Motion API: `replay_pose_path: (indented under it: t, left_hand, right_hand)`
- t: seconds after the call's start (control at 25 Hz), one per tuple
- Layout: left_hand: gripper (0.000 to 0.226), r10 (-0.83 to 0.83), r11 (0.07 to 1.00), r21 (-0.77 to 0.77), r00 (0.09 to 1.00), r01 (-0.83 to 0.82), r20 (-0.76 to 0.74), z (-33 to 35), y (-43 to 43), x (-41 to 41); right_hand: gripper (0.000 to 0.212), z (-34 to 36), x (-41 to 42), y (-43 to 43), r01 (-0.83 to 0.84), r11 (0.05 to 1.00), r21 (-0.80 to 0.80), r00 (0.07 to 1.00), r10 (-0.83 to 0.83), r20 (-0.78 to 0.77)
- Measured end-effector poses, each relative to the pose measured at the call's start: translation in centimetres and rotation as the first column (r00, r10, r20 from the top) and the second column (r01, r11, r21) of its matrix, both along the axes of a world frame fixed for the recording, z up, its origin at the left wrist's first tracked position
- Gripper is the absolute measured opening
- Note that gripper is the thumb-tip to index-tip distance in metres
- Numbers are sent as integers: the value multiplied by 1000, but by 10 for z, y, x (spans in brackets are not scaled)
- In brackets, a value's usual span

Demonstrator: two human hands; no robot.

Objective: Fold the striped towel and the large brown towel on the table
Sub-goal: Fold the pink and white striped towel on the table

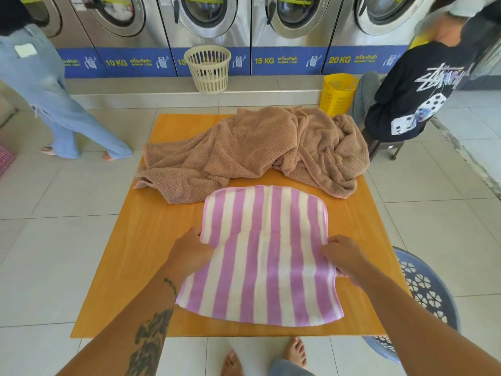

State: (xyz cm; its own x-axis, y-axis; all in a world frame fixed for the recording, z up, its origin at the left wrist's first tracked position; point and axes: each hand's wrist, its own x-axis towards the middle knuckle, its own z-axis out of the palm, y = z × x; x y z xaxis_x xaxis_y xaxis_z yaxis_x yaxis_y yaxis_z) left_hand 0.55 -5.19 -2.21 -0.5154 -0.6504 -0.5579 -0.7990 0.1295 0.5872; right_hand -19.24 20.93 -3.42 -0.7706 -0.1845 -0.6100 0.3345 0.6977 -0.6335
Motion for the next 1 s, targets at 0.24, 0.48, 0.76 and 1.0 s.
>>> replay_pose_path:
  t: [0.24, 0.48, 0.76, 1.0]
  left_hand:
    - [68, -145, 989, 25, 988, 144, 55, 0, -1, 11]
    - [62, -234, 963, -135, 972, 235, 27, -1, 6, 31]
    - [48, -275, 909, -326, 961, 259, -2, -10, 28, 67]
    - [42, -228, 969, -140, 955, 203, -188, -21, 42, 116]
  right_hand:
    - [20, 27, 1, -20, 38, 999, 9, 972, -35, -231]
    - [49, 30, 27, 2, -154, 928, 338, 962, 219, -161]
    - [56, 39, 100, 16, -350, 806, 478, 792, 527, -308]
    - [45, 8, 139, 65, -511, 708, 487, 677, 681, -280]
